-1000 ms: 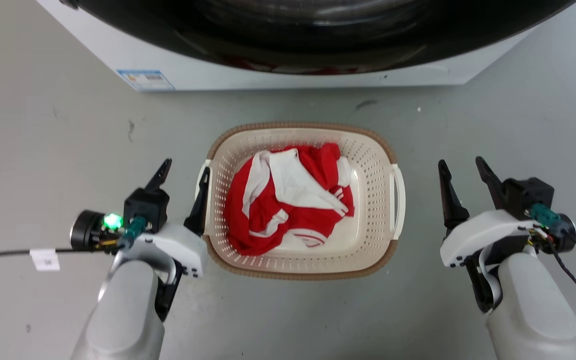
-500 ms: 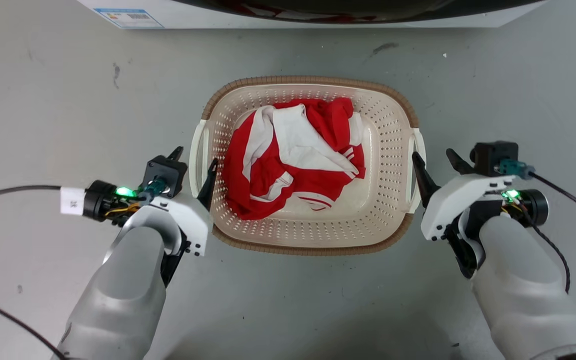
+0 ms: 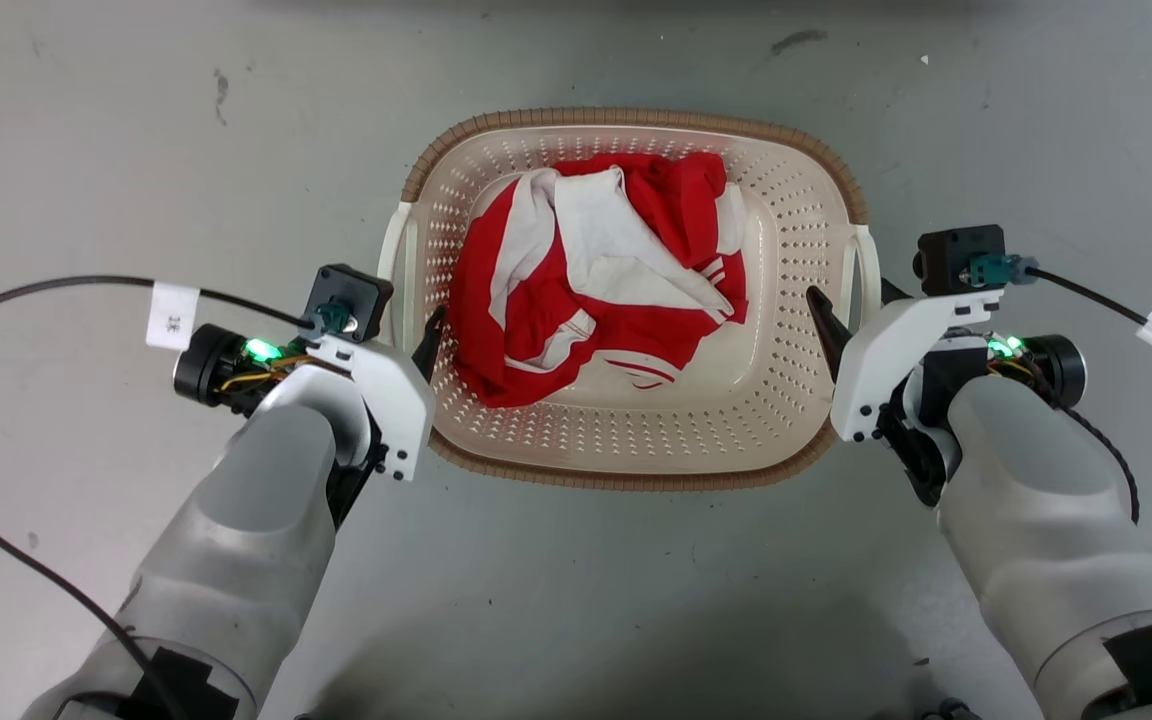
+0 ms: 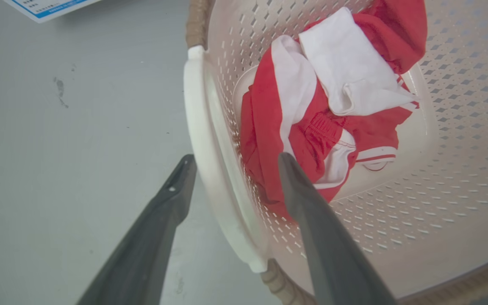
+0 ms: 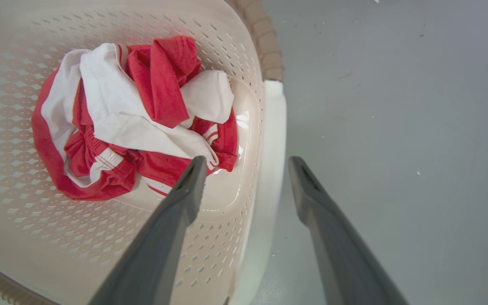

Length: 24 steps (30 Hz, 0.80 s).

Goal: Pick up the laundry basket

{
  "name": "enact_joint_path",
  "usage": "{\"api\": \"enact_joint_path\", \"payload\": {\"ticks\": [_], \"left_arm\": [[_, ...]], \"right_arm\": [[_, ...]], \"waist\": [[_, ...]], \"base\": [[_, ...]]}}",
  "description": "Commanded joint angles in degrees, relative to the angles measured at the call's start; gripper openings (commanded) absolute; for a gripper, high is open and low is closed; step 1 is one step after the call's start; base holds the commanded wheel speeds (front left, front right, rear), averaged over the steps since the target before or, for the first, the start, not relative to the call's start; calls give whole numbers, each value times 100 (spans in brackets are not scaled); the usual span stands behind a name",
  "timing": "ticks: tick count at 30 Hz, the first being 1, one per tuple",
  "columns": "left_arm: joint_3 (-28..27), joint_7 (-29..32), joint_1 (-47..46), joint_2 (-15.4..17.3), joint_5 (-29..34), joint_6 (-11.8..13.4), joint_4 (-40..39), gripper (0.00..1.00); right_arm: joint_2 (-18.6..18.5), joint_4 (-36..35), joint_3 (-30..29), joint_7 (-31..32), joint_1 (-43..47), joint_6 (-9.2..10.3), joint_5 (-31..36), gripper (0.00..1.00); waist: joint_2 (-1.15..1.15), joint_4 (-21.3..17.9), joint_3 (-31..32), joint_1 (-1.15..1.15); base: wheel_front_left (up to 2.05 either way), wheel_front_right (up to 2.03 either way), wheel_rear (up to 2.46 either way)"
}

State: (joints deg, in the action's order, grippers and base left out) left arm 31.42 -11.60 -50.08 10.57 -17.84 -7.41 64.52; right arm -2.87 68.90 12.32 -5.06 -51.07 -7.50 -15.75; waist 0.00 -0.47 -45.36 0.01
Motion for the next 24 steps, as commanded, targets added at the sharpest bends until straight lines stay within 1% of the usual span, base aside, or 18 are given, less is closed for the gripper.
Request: {"api": "enact_joint_path", "payload": {"ticks": [1, 6, 10, 17, 21, 24], "left_arm": [[92, 77, -148, 32, -170, -3, 15, 100], [571, 405, -343, 146, -712, -4, -75, 100], [1067, 642, -481, 359, -1047, -4, -211, 100], [1644, 796, -703, 560, -1667, -4, -377, 100], [1981, 918, -788, 624, -1943, -4, -423, 100], [2181, 900, -834, 674, -2134, -4, -433, 100]], "right_arm": [[-1, 79, 34, 44, -160, 2, -53, 100], [-1, 271, 140, 162, -378, 2, -77, 100], [-1, 357, 202, 256, -516, 2, -70, 100], [-1, 452, 144, 377, -652, 2, 61, 100], [-1, 477, 83, 423, -676, 2, 149, 100], [-1, 483, 20, 456, -689, 2, 206, 100]], "waist": [[0, 2, -68, -1], [0, 5, -199, -1], [0, -3, -272, -1], [0, 52, -391, -1], [0, 69, -435, -1], [0, 88, -461, -1]], "base": [[0, 0, 0], [0, 0, 0], [0, 0, 0], [0, 0, 0], [0, 0, 0], [0, 0, 0]]}}
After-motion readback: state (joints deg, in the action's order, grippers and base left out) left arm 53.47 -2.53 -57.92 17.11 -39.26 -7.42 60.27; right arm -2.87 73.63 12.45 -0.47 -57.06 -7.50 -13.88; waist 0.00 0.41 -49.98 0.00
